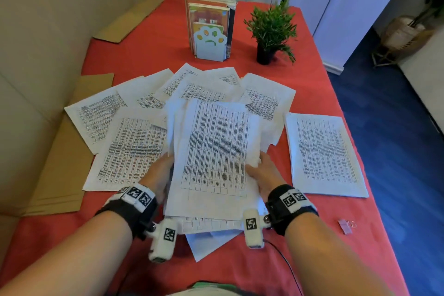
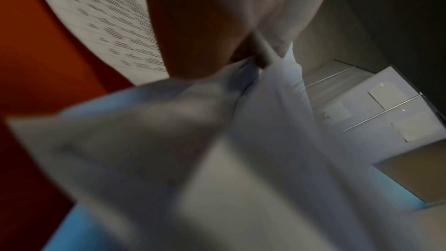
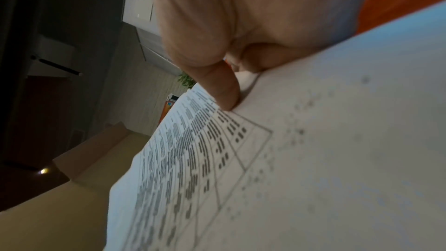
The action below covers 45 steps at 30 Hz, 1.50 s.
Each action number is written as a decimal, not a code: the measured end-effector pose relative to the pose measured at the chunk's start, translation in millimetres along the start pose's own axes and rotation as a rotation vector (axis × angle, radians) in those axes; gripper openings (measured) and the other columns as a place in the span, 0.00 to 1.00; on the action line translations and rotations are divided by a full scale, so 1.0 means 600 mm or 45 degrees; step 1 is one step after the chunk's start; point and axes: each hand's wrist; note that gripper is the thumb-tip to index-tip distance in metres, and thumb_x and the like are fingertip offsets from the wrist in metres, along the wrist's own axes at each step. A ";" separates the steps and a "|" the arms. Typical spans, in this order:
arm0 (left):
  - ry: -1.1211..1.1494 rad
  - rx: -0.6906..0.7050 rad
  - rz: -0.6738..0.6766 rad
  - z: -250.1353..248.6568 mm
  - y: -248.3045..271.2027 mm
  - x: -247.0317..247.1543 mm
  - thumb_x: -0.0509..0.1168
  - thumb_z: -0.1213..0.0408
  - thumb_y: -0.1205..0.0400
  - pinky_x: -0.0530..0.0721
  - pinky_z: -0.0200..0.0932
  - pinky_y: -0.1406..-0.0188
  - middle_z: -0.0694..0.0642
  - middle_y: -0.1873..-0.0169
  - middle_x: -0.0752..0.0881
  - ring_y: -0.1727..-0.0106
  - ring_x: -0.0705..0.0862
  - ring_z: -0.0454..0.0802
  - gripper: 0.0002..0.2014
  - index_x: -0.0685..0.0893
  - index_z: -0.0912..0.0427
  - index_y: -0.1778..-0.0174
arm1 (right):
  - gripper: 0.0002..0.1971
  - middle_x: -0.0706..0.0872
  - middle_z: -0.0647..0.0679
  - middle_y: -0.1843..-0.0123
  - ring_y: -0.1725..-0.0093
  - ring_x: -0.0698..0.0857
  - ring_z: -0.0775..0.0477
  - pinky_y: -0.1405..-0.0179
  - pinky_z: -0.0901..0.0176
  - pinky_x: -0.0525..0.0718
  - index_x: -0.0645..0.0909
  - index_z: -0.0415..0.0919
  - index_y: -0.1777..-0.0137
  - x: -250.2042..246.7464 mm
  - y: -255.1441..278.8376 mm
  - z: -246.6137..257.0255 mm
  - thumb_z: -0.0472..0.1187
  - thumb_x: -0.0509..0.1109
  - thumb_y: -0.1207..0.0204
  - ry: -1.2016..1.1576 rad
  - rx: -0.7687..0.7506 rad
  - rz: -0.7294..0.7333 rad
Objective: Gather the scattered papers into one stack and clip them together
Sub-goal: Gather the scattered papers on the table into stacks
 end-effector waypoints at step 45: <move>-0.665 0.331 -1.121 -0.044 -0.120 -0.239 0.69 0.69 0.23 0.79 0.47 0.56 0.63 0.50 0.87 0.56 0.83 0.59 0.18 0.79 0.64 0.37 | 0.21 0.82 0.38 0.47 0.48 0.84 0.35 0.49 0.45 0.85 0.74 0.37 0.36 0.169 -0.172 0.109 0.25 0.64 0.29 0.191 -0.096 -0.397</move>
Point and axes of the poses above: each hand's wrist, its own y-axis away from the middle knuckle, its own x-axis out of the palm, z = x × y
